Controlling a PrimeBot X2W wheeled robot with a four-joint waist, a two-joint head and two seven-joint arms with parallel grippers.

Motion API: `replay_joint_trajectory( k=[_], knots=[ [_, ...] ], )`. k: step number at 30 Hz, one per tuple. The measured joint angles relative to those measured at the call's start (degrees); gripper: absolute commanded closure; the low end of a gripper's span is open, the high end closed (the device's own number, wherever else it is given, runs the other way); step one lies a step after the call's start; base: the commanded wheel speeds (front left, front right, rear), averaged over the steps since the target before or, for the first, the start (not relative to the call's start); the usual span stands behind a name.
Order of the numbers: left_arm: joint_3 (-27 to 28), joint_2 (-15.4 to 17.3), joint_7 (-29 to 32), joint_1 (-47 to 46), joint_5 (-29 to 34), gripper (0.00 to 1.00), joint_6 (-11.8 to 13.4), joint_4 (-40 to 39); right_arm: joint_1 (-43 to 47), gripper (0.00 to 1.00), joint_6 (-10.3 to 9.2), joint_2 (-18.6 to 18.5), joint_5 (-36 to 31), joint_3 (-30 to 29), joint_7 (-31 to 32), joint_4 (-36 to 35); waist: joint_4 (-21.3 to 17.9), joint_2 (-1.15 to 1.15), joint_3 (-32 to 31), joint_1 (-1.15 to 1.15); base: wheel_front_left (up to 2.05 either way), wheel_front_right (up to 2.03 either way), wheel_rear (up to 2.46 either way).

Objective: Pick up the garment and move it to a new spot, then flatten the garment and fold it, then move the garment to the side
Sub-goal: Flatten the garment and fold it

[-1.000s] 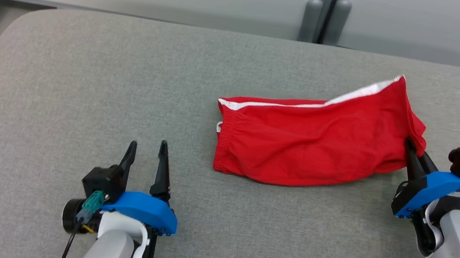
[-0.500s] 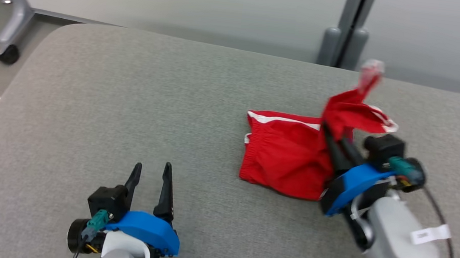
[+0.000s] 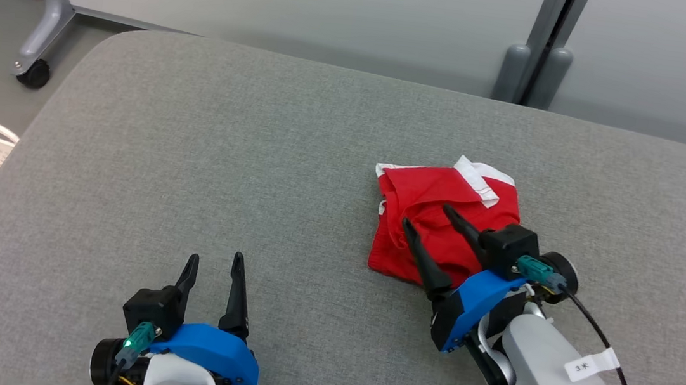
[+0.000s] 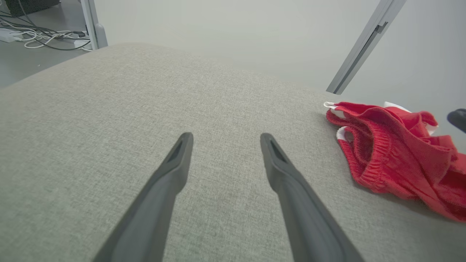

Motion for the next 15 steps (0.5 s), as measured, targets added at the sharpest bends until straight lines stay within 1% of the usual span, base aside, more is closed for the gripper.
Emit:
replay_joint_trajectory(
  k=[4, 9, 12, 15],
  knots=[
    [1.16, -0.01, 0.0, 0.47, 1.8, 0.0, 0.67, -0.63, 2.68, 0.0, 0.0, -1.08, -0.12, -4.91, -0.01, -5.21, -1.97, 0.0, -0.59, 0.0, 0.0, 0.0, 0.0],
    [3.24, -0.05, 0.0, 0.98, 4.89, 0.0, 1.33, -1.31, 7.6, 0.0, 0.0, -1.93, -3.47, -13.27, 0.0, -9.71, -4.89, 0.0, -1.68, 0.0, 0.0, 0.0, 0.0],
    [4.5, 0.01, 0.0, 1.96, 6.98, 0.0, 1.78, -1.82, 10.75, 0.0, 0.0, -1.52, -5.99, -18.63, -0.01, -11.47, -6.54, 0.0, -2.48, 0.0, 0.0, 0.0, 0.0],
    [5.56, -0.03, 0.0, 2.81, 8.88, 0.0, 1.78, -1.99, 13.94, 0.0, -0.01, -0.65, -8.31, -22.19, -0.01, -12.57, -8.08, 0.0, -3.47, 0.0, 0.0, 0.0, 0.0]
  ],
)
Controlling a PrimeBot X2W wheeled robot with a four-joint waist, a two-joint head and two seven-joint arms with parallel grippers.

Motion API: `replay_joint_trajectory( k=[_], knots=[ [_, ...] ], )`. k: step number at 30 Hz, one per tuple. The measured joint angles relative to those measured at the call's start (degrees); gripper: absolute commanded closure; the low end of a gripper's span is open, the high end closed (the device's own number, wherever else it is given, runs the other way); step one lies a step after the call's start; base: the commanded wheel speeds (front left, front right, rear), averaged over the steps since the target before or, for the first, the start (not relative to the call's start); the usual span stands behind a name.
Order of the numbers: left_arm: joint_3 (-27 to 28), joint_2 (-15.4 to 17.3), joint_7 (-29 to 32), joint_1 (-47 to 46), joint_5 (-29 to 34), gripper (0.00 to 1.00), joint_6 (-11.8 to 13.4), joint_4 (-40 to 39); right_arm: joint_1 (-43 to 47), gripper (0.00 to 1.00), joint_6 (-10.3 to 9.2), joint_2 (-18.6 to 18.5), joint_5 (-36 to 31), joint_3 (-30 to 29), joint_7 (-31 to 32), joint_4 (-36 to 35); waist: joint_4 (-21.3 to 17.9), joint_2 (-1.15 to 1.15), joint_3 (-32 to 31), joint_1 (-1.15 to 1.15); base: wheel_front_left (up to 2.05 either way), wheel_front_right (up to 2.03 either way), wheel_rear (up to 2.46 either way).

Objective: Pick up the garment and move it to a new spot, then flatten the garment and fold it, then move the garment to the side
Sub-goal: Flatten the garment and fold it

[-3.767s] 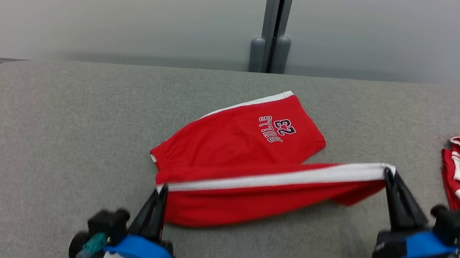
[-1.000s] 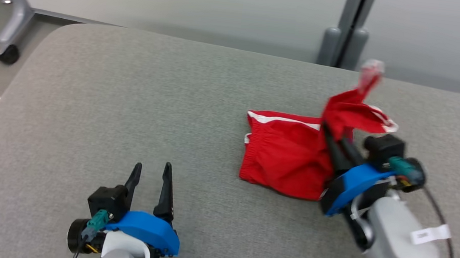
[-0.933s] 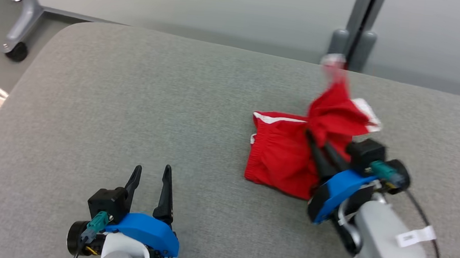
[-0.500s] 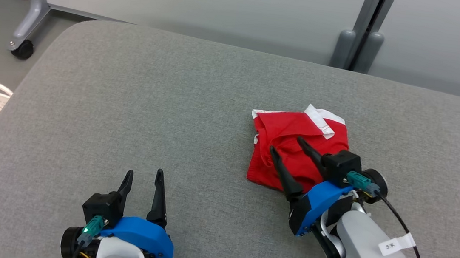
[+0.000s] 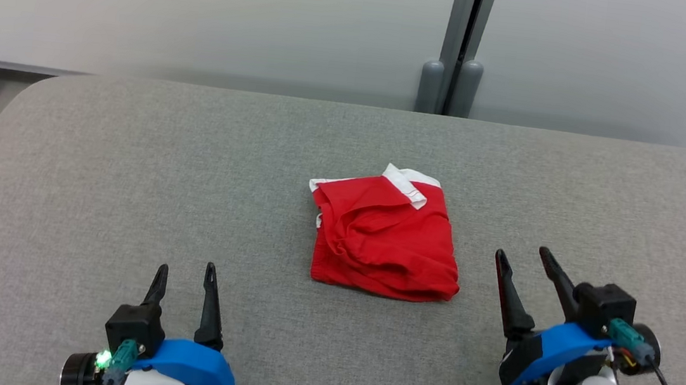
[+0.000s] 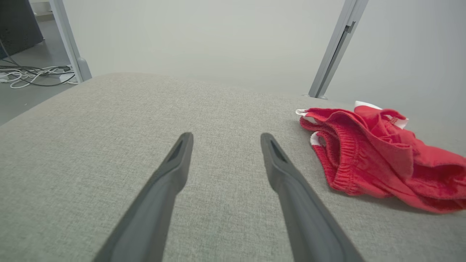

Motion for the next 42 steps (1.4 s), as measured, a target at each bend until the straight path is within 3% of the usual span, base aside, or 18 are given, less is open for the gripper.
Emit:
replay_joint_trajectory(
  k=[7, 15, 22, 27, 32, 42],
  knots=[
    [1.88, 0.04, 0.0, 4.02, 3.79, 0.0, -0.89, 0.19, 6.43, 0.0, 0.01, 1.65, -1.75, -3.32, 0.0, -0.15, -3.34, 0.0, -3.01, -0.01, 0.0, 0.0, 0.0],
    [3.82, 0.01, 0.0, 7.97, 5.63, 0.0, -1.76, -0.87, 11.5, 0.0, 0.01, 2.01, 0.27, -2.49, 0.0, -0.29, -6.66, 0.0, -6.15, -0.01, 0.0, 0.0, 0.0],
    [4.0, 0.02, 0.0, 8.72, 5.9, 0.0, -2.03, -1.92, 12.27, 0.0, 0.01, 2.02, 1.21, -3.13, 0.0, -0.74, -7.24, 0.0, -6.25, -0.01, 0.0, 0.0, 0.0],
    [2.43, 0.03, 0.0, 8.49, 5.58, 0.0, -2.02, -2.16, 11.21, 0.0, 0.01, 2.02, 0.64, -2.63, 0.0, -0.68, -5.81, 0.0, -4.96, 0.0, 0.0, 0.0, 0.0],
    [-0.71, 0.03, 0.0, 6.53, 4.89, 0.0, -1.82, -2.41, 4.53, 0.0, 0.01, 2.03, -0.14, -1.53, 0.0, 1.18, -3.24, 0.01, -2.43, 0.01, 0.0, 0.0, 0.0],
    [-5.9, 0.03, 0.0, 2.44, 2.7, 0.0, -0.46, -2.75, -9.85, 0.0, 0.01, 1.96, -1.33, -1.69, 0.0, 11.7, 4.87, 0.01, 3.77, 0.01, 0.0, 0.0, 0.0]
  ],
)
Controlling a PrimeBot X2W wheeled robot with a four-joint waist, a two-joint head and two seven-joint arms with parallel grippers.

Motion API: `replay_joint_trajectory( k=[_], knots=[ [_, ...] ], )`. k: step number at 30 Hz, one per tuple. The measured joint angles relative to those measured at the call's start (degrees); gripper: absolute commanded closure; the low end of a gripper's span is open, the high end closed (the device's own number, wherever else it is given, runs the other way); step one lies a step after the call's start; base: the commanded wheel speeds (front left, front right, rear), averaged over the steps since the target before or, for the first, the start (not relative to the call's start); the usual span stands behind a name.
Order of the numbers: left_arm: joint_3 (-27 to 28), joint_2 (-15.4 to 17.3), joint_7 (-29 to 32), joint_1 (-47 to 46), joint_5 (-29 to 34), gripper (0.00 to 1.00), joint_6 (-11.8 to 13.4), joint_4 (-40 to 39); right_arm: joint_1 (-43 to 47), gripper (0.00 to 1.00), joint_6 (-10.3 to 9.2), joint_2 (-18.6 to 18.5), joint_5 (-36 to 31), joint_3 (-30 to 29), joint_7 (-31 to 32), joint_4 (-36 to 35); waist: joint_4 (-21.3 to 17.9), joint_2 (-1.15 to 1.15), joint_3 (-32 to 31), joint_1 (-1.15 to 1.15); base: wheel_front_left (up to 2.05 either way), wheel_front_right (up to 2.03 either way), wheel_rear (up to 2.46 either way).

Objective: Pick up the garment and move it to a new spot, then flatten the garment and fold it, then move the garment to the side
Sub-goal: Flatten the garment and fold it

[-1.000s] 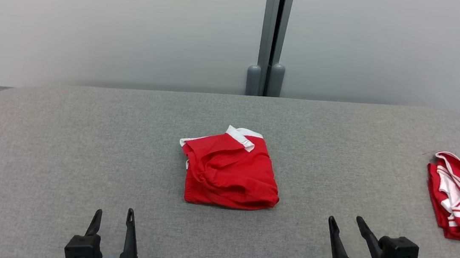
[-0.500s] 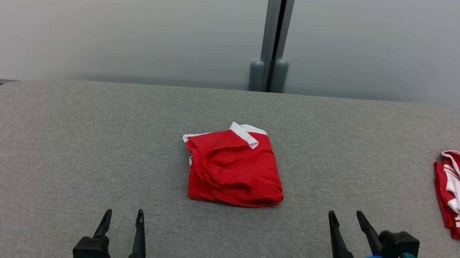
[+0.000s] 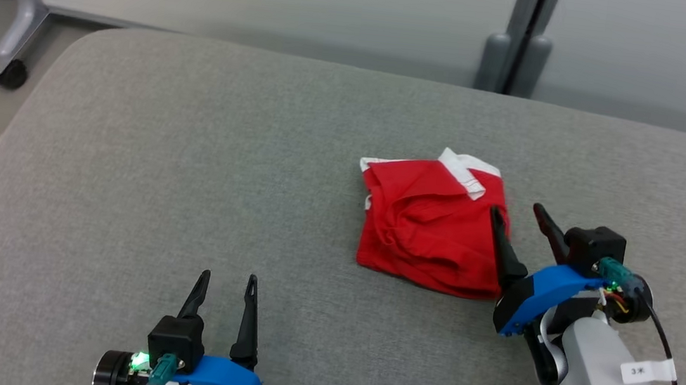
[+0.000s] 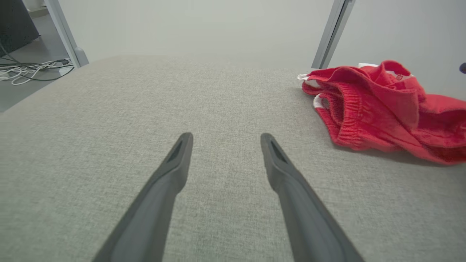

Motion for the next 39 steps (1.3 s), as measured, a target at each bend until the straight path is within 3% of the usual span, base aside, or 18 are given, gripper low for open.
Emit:
replay_joint_trajectory(
  k=[11, 13, 14, 15, 16, 25, 31, 39],
  knots=[
    [-2.97, -0.01, 0.0, -2.33, -2.13, 0.0, 1.54, -1.86, -7.08, 0.0, 0.0, -2.55, -3.08, -1.29, 0.0, 6.17, 5.62, 0.0, 6.36, 0.0, 0.0, 0.0, 0.0],
    [-3.22, 0.01, 0.0, -2.36, -2.45, 0.0, 1.96, -2.09, -7.15, 0.2, 0.0, -2.61, -3.11, -1.16, 0.0, 6.28, 6.05, 0.01, 6.99, 0.0, 0.0, 0.0, 0.0],
    [-3.3, 0.01, 0.0, -2.38, -2.52, 0.0, 2.01, -2.2, -7.3, 0.34, 0.0, -2.61, -3.14, -0.92, 0.0, 6.23, 6.15, 0.0, 7.25, 0.0, 0.0, 0.0, 0.0],
    [-3.41, 0.01, 0.0, -2.42, -2.57, 0.0, 2.04, -2.33, -7.44, 0.56, 0.0, -2.61, -3.15, -0.81, 0.0, 6.12, 6.21, 0.01, 7.42, -0.01, 0.0, 0.0, 0.0],
    [-3.48, 0.01, 0.0, -2.43, -2.8, 0.0, 2.15, -2.41, -7.58, 0.6, 0.0, -2.63, -3.15, -0.66, 0.0, 5.95, 6.18, 0.0, 7.6, -0.01, 0.0, 0.0, 0.0],
    [-4.68, 0.0, 0.0, -3.33, -3.45, 0.0, 2.2, -2.52, -7.96, 0.66, 0.0, -3.14, -2.97, 1.08, 0.0, 6.26, 6.37, 0.0, 7.99, -0.02, 0.0, 0.0, 0.0],
    [-4.83, 0.0, 0.0, -3.59, -3.49, 0.0, 2.27, -2.53, -9.21, 1.0, 0.0, -3.91, -2.57, 1.54, 0.0, 7.37, 7.25, 0.0, 8.48, -0.01, 0.0, 0.0, 0.0],
    [-4.88, 0.01, 0.0, -3.5, -3.6, 0.0, 2.44, -2.65, -9.65, 1.0, 0.0, -4.8, -1.97, 3.05, 0.0, 5.49, 8.16, 0.0, 8.39, -0.01, 0.0, 0.0, 0.0]
  ],
)
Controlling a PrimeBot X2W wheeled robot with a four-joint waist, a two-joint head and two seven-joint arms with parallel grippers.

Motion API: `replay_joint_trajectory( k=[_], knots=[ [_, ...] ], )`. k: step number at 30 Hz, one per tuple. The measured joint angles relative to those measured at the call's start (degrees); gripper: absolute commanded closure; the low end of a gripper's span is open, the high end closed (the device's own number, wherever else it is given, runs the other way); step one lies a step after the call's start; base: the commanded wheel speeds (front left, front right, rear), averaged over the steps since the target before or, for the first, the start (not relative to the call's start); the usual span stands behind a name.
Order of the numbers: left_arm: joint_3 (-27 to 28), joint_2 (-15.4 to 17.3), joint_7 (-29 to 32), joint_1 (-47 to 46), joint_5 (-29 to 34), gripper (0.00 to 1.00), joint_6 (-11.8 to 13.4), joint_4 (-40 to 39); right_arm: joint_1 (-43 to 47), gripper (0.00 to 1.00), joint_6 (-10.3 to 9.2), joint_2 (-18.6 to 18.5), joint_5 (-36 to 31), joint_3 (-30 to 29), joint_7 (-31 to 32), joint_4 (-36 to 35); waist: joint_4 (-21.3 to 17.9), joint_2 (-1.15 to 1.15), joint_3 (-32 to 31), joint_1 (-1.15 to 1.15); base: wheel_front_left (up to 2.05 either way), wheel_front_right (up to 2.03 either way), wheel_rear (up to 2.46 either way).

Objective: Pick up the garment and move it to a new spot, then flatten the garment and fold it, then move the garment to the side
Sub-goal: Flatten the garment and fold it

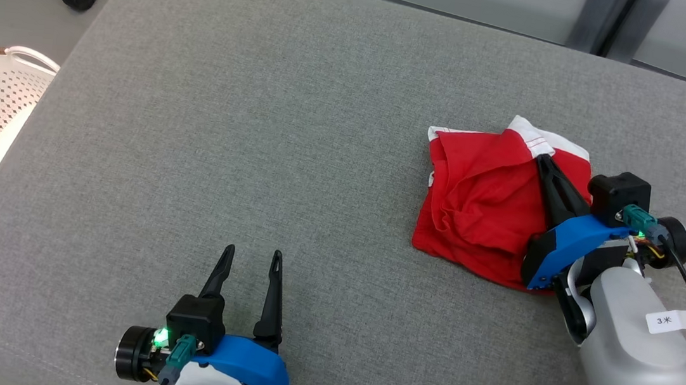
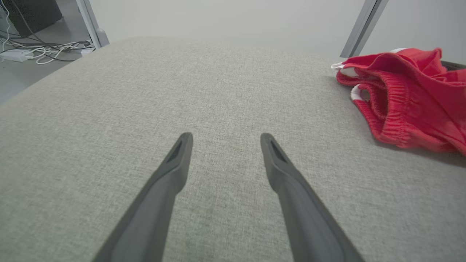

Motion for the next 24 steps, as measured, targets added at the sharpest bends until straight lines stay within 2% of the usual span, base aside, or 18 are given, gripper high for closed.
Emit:
replay_joint_trajectory(
  k=[6, 14, 15, 16, 17, 24],
  knots=[
    [-0.88, 0.0, 0.0, 0.01, -0.48, 0.0, -0.34, -0.34, -1.0, 1.0, 0.0, -0.48, 0.3, 2.09, 0.0, -2.04, 1.37, -0.01, -0.54, 0.0, 0.0, 0.0, 0.0],
    [-2.82, -0.01, 0.0, 0.56, -1.77, 0.0, -0.13, -0.66, -4.32, 1.0, 0.0, -0.26, -0.04, 3.47, 0.0, -2.22, 5.46, -0.01, -1.26, 0.0, 0.0, 0.0, 0.0],
    [-2.72, -0.01, 0.0, 0.92, -1.8, 0.0, 0.0, -0.66, -4.31, 0.71, 0.0, -0.1, -0.03, 3.28, 0.0, -2.58, 5.67, -0.01, -1.43, 0.0, 0.0, 0.0, 0.0],
    [-2.52, 0.01, 0.0, 1.4, -1.71, 0.0, 0.03, -0.66, -4.2, 0.25, 0.0, 0.16, -0.03, 2.94, 0.01, -3.22, 5.72, -0.01, -1.63, 0.0, 0.0, 0.0, 0.0],
    [-2.2, 0.0, 0.0, 1.75, -1.46, 0.0, 0.23, -0.73, -3.97, 0.0, 0.0, 0.25, -0.03, 2.47, 0.0, -4.01, 5.66, -0.01, -1.87, 0.0, 0.0, 0.0, 0.0],
    [1.91, 0.0, 0.0, 2.82, 0.91, 0.0, 0.3, -0.99, 3.05, 0.0, 0.0, 1.77, 1.53, -3.71, -0.01, -11.07, 2.37, -0.01, -4.02, 0.0, 0.0, 0.0, 0.0]
  ],
)
